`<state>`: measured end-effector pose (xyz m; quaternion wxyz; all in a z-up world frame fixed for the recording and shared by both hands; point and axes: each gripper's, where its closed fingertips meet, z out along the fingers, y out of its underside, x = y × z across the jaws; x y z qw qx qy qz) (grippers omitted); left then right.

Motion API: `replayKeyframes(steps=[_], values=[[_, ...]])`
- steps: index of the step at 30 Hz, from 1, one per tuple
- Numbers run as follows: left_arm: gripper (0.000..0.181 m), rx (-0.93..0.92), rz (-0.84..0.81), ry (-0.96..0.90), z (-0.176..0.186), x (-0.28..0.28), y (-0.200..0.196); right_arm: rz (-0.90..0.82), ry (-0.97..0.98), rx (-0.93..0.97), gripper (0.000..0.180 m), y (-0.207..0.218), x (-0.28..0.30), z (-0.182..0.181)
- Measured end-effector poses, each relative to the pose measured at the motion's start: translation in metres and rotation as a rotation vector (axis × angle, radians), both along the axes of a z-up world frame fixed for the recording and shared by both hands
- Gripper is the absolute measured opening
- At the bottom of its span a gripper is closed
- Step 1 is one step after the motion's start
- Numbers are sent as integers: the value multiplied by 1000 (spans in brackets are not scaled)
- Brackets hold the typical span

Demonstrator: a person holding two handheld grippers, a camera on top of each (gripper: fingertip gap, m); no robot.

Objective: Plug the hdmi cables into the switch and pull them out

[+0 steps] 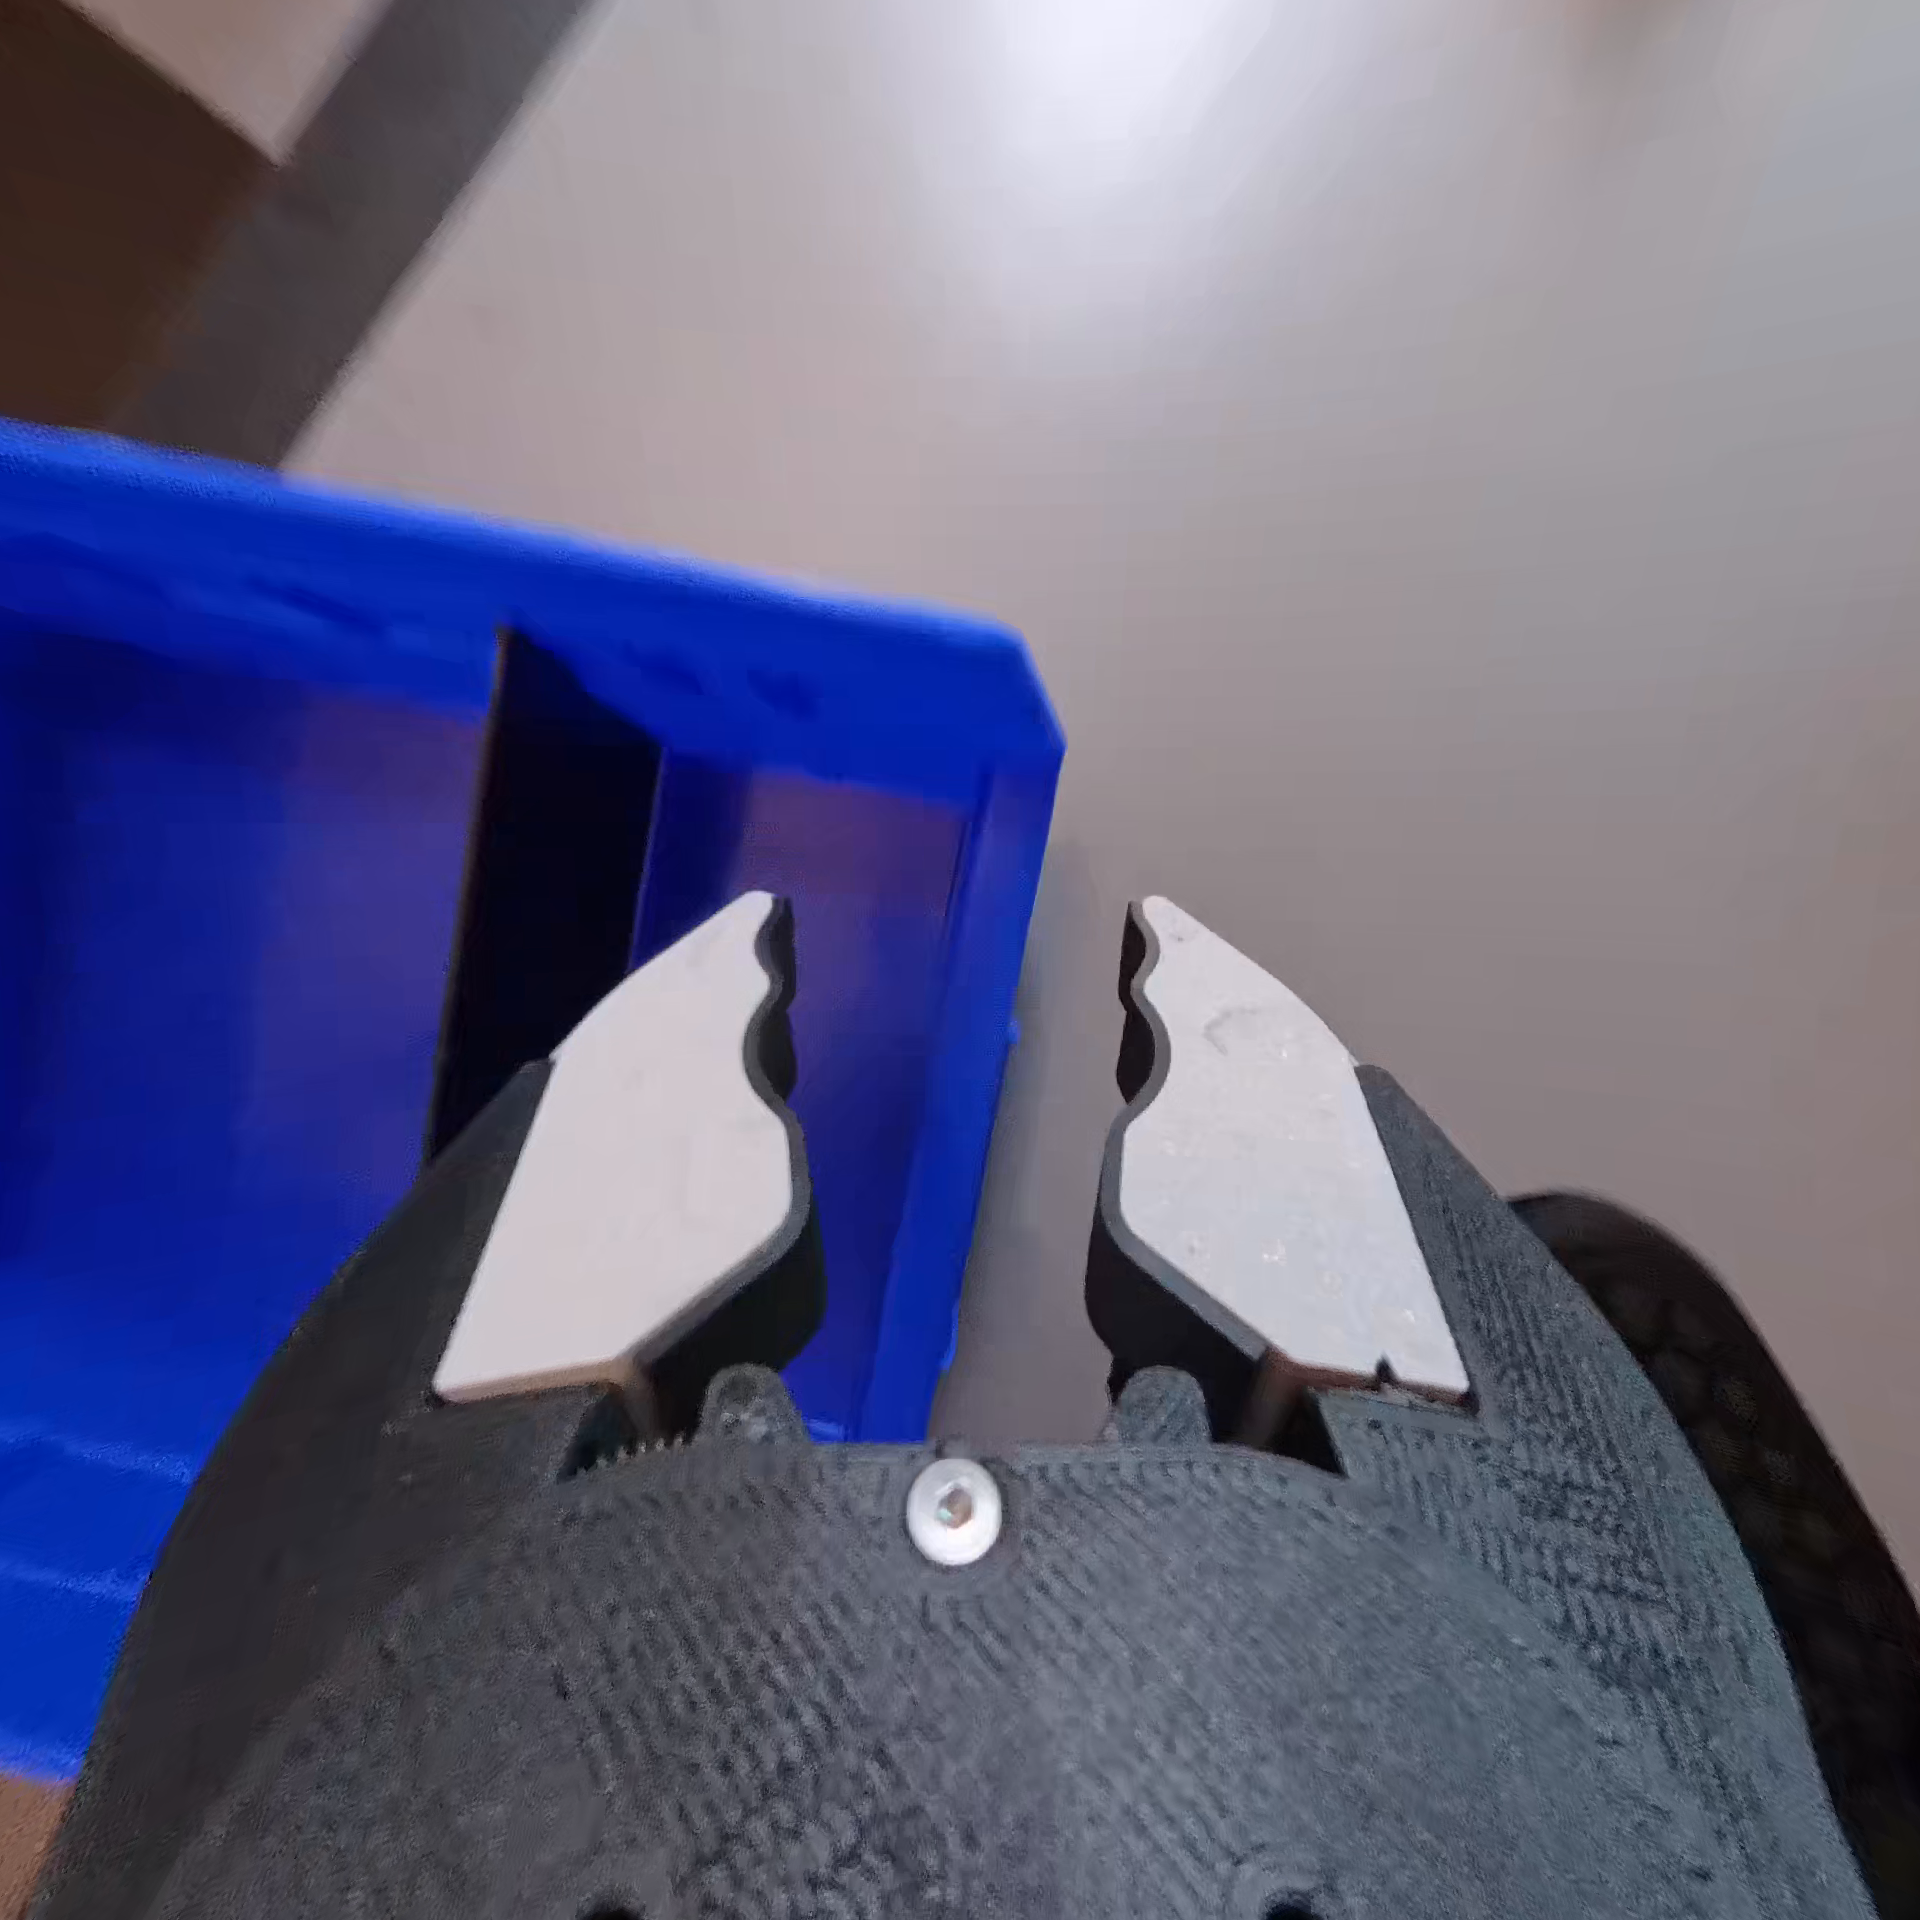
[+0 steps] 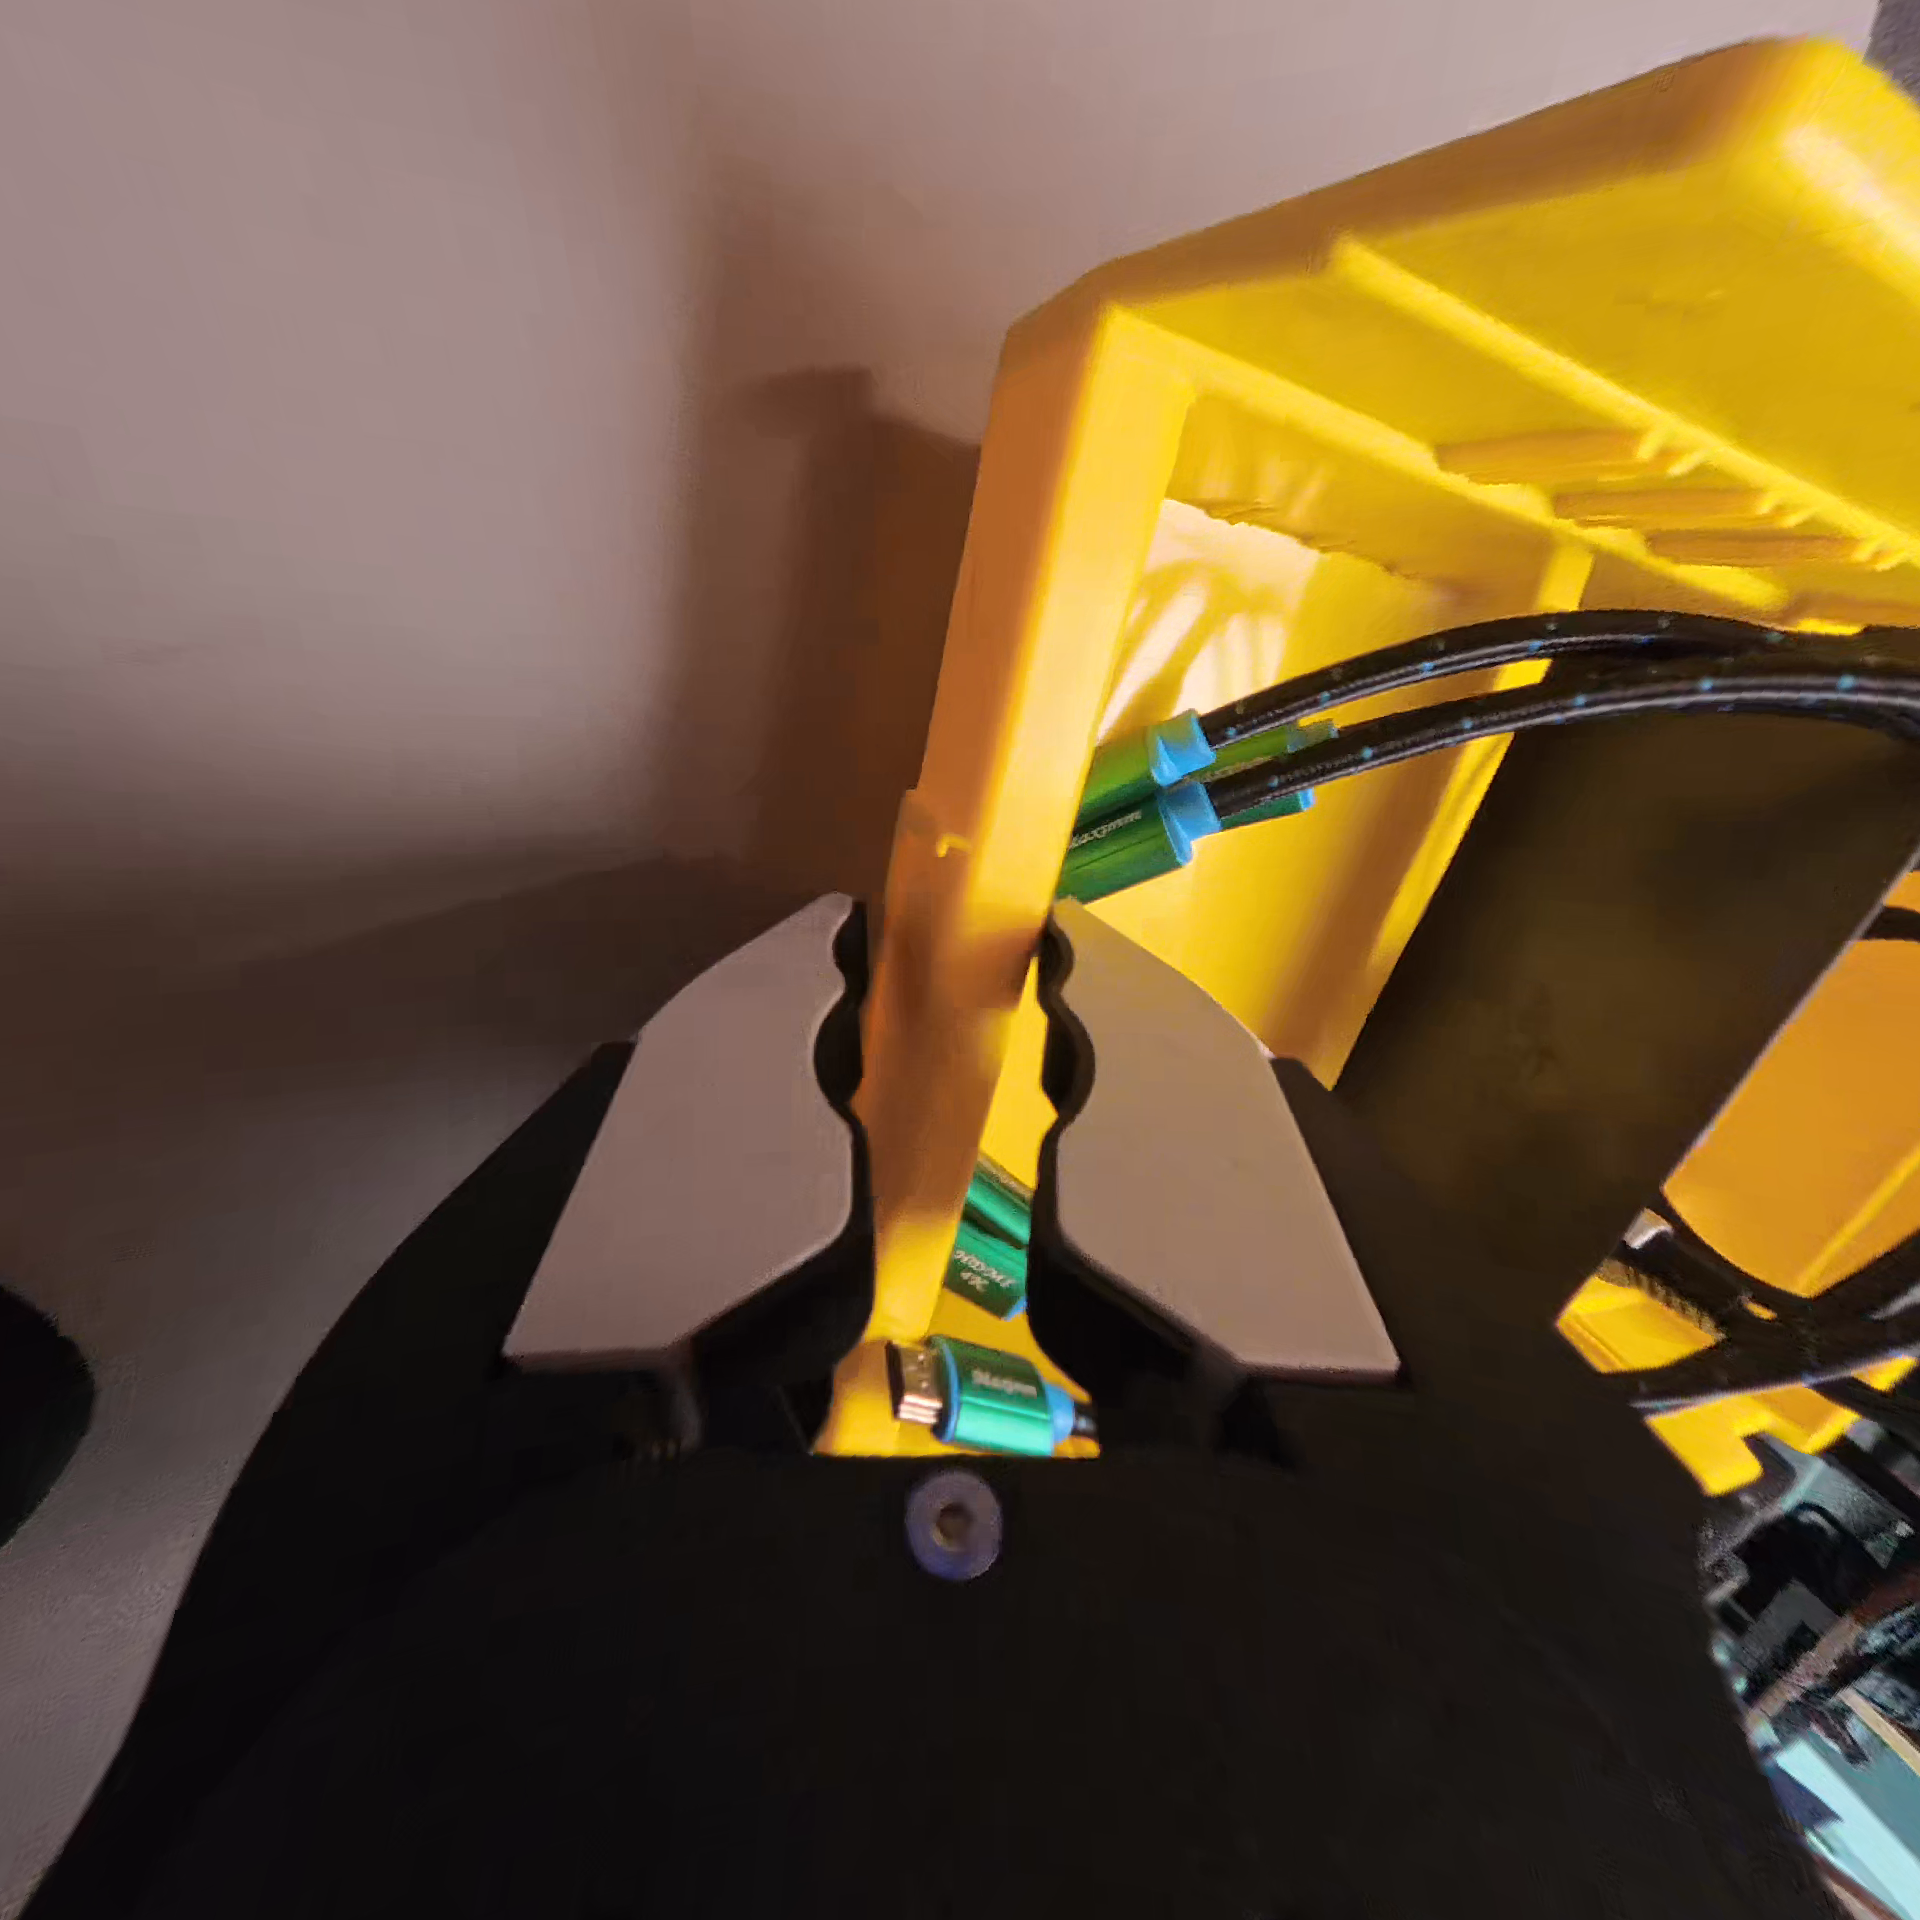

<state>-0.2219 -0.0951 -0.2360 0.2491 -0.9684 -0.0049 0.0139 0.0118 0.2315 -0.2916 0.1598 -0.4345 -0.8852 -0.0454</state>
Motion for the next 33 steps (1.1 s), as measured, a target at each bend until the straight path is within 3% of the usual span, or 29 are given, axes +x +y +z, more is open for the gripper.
replayKeyframes(steps=[1, 6, 9, 18, 25, 28, 30, 33], values=[[63, -50, -1, -6, -10, -1, -8, -1, -8, -10, 29, 0, -1, -1], [54, -242, -31, 33, -50, -2, -32, -2, 20, -25, 28, -5, 6, -1], [26, -278, -77, 76, -68, 0, -31, 59, 36, -7, 28, -18, 17, 0], [27, -181, -255, 171, -67, 38, 38, 284, 86, 19, 28, -94, 42, 1], [26, -133, -522, 219, -66, 97, 99, 403, 136, 15, 29, -148, 53, 3], [27, -96, -586, 251, -64, 113, 121, 363, 267, -23, 30, -164, 54, 20], [30, -36, -548, 273, -54, 114, 129, 266, 410, -168, 35, -176, 60, 49], [40, 202, -448, 204, -16, 128, 128, 41, 677, -346, 35, -156, 82, 98]])
